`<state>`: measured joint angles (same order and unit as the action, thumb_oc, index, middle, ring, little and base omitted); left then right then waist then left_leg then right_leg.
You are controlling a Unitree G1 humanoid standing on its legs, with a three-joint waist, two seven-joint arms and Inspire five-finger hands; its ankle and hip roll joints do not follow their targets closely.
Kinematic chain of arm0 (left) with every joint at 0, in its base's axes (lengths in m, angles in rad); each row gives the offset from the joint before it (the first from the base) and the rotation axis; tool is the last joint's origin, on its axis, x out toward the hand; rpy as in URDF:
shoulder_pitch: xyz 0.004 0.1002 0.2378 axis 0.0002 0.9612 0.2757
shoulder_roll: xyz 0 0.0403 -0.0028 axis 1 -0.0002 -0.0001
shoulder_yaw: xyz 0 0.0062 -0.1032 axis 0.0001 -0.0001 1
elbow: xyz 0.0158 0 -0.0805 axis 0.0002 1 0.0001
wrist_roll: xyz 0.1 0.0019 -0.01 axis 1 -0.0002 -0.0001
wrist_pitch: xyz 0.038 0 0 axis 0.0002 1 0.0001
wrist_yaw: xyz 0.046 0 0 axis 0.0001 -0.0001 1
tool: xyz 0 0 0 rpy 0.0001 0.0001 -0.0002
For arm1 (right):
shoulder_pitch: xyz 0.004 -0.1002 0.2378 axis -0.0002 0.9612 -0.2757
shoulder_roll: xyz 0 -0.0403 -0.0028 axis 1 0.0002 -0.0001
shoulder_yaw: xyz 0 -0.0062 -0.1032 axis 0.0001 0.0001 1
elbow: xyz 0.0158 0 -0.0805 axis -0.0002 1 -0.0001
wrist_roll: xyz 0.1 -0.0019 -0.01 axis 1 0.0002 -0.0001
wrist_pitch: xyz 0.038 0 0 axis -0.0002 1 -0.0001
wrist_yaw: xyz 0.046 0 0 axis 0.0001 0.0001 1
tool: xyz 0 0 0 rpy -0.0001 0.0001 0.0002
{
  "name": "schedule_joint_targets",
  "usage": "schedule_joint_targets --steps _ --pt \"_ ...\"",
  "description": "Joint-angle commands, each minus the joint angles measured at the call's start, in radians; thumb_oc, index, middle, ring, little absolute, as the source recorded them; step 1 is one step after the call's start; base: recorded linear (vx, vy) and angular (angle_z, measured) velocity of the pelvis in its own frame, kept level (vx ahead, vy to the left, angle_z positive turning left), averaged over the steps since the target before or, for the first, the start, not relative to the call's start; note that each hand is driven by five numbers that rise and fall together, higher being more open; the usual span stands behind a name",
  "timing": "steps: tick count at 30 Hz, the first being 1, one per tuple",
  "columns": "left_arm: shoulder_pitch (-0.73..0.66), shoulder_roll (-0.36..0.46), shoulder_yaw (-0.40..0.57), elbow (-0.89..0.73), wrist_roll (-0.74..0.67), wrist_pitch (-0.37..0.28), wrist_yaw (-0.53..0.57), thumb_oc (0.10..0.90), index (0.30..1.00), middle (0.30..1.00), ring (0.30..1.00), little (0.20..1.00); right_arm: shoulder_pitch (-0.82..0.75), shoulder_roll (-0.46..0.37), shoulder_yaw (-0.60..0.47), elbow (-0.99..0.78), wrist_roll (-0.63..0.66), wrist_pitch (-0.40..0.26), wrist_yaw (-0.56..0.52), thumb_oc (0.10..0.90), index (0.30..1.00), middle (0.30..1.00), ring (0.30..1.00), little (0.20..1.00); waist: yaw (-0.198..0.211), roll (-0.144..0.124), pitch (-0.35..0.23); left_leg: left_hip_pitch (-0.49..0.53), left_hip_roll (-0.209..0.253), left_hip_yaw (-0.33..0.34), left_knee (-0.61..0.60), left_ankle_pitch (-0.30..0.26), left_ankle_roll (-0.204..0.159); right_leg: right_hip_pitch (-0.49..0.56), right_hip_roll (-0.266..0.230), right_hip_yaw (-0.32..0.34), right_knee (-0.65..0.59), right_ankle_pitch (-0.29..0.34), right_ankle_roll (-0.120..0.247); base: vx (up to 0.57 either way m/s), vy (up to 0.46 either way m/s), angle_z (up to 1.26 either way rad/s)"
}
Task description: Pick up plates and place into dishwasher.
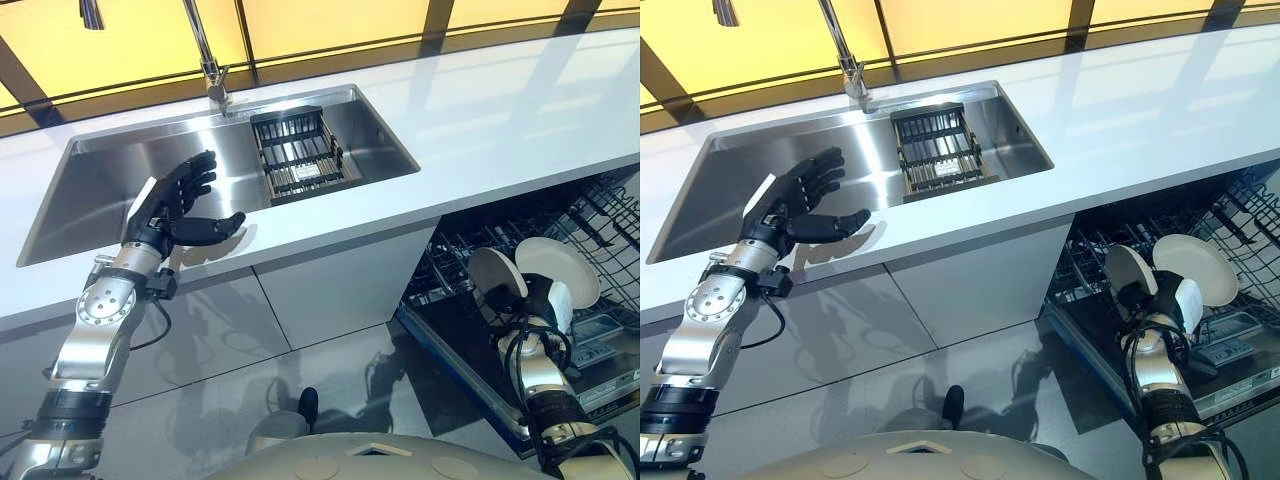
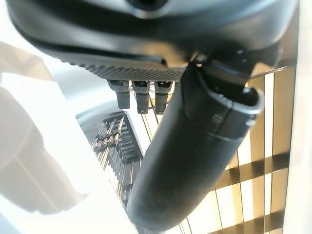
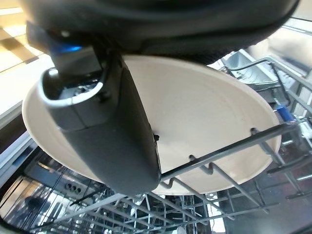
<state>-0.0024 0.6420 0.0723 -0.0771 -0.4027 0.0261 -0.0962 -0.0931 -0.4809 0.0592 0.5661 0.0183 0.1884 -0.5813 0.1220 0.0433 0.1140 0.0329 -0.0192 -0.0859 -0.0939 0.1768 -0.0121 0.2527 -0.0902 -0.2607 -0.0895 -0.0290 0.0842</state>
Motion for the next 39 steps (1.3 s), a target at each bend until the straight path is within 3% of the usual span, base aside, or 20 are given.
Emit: schedule_joint_targets --steps 1,6,21,24,31,37,39 --pt "-0.095 0.018 0.008 -0.047 0.006 -0.071 0.021 0.800 0.900 0.900 0.900 0.900 -0.134 -0.048 0.038 -0.141 -0.026 -0.123 -0.058 0.800 0.900 0.900 0.900 0.900 0.024 -0.013 -0.056 0.102 -0.039 0.054 0.007 -0.173 0.017 -0.082 0.023 0.000 0.034 0.018 -0.001 0.00 0.000 0.00" --pt "-0.088 0.002 0.012 -0.028 0.015 -0.083 0.007 0.800 0.900 0.900 0.900 0.900 -0.101 -0.021 0.000 -0.262 -0.070 -0.244 -0.100 0.800 0.900 0.900 0.900 0.900 0.004 -0.011 -0.062 0.107 -0.040 0.071 0.007 -0.180 0.023 -0.086 0.023 0.017 0.034 0.019 0.004 0.00 0.000 0.00" --pt "-0.026 -0.005 0.097 -0.048 0.013 -0.086 -0.021 0.800 0.900 0.900 0.900 0.900 0.096 0.039 -0.137 -0.353 -0.060 -0.290 -0.039 0.800 0.900 0.900 0.900 0.900 -0.080 -0.022 -0.059 0.124 -0.030 0.139 0.007 -0.196 0.026 -0.097 0.032 0.078 0.012 0.039 0.016 -0.02 -0.011 -0.07" --pt "-0.012 -0.002 0.117 -0.045 0.008 -0.095 -0.020 0.800 0.900 0.900 0.900 0.900 0.134 0.064 -0.170 -0.366 0.020 -0.339 -0.079 0.800 0.900 0.900 0.900 0.900 -0.097 -0.022 -0.056 0.126 -0.028 0.152 0.007 -0.199 0.025 -0.102 0.035 0.094 0.012 0.042 0.019 -0.04 -0.023 -0.29" --pt "0.012 0.002 0.141 -0.037 -0.002 -0.108 -0.007 0.800 0.900 0.900 0.900 0.900 0.193 0.189 -0.288 -0.253 0.265 -0.571 -0.239 0.800 0.900 0.900 0.900 0.900 -0.130 -0.012 -0.048 0.127 -0.020 0.181 0.007 -0.206 0.026 -0.114 0.043 0.126 0.021 0.039 0.021 -0.02 -0.017 -0.24" --pt "-0.014 0.027 0.133 -0.057 -0.021 -0.067 0.004 0.800 0.900 0.900 0.900 0.900 0.188 0.237 -0.293 -0.140 0.424 -0.614 -0.182 0.800 0.900 0.900 0.900 0.900 -0.131 -0.002 -0.040 0.124 -0.021 0.174 0.007 -0.204 0.028 -0.121 0.045 0.132 0.028 0.038 0.016 -0.01 -0.022 -0.10" --pt "-0.026 0.033 0.121 -0.055 -0.025 -0.062 0.008 0.800 0.900 0.900 0.900 0.900 0.177 0.244 -0.281 -0.098 0.533 -0.623 -0.099 0.800 0.900 0.900 0.900 0.900 -0.127 0.000 -0.038 0.121 -0.022 0.171 0.007 -0.201 0.027 -0.122 0.044 0.127 0.028 0.039 0.014 0.00 0.000 0.00"
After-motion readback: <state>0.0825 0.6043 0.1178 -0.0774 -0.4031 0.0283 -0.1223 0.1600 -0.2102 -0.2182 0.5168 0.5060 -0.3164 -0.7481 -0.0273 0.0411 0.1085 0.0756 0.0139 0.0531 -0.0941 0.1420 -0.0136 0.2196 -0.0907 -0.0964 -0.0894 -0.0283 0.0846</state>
